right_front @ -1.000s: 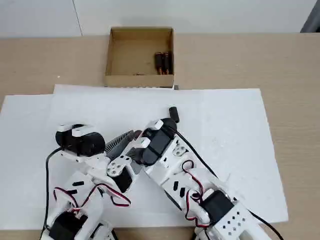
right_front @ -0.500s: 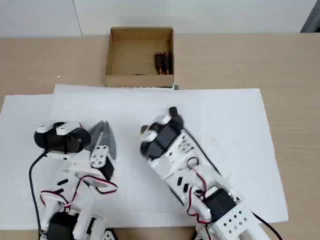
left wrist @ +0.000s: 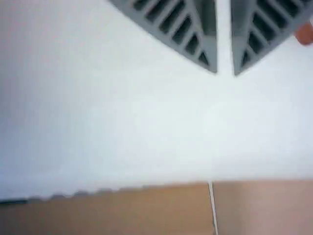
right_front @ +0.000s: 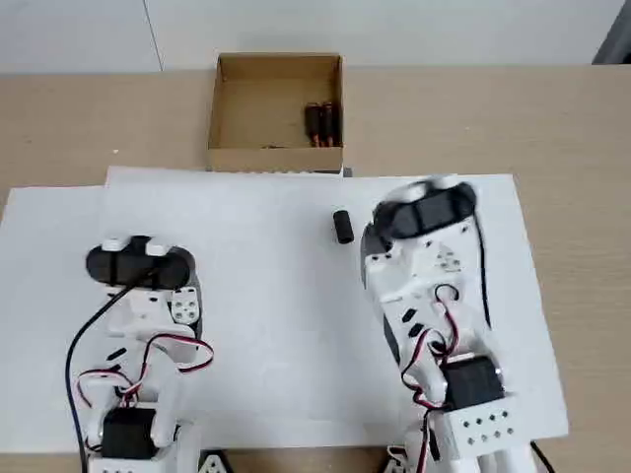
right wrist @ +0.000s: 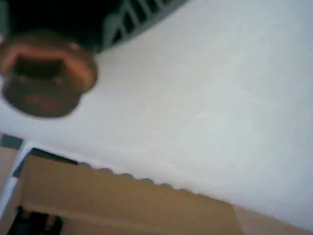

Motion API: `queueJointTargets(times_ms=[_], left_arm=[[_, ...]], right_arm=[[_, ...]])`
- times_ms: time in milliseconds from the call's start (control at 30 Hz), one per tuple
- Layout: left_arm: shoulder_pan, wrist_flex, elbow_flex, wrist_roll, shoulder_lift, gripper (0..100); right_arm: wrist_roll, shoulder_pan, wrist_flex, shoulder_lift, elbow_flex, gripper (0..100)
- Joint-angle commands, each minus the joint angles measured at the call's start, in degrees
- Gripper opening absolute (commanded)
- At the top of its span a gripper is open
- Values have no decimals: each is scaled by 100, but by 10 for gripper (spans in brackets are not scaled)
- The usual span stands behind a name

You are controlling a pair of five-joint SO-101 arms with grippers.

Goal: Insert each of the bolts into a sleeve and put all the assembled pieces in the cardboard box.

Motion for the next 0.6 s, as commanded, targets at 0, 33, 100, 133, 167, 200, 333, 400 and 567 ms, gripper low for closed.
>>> queueJointTargets(times_ms=[0, 33, 100, 133, 167, 200, 333, 400, 567], left_arm=[[9, -79, 127, -44, -35, 5], [9, -79, 180, -44, -35, 5], [0, -79, 277, -44, -35, 5], [-9, -79, 330, -44, -35, 5], [-9, -79, 400, -44, -35, 5], [-9, -79, 470, -44, -35, 5], [-9, -88, 690, -53, -35, 5], [-9, -88, 804, -53, -35, 5], [-18, -88, 971, -53, -35, 5]], right_arm=[[-598, 180, 690, 769, -1459, 4], [-686, 251, 778, 1086, -1829, 4], [-765, 382, 866, 1745, -2541, 4], [-782, 462, 866, 2079, -2875, 4], [-791, 514, 866, 2378, -3191, 4], [-765, 558, 875, 2686, -3499, 4], [-686, 558, 875, 3793, -4615, 4], [-519, 532, 875, 4321, -5099, 4], [-114, 532, 875, 5560, -6215, 4]])
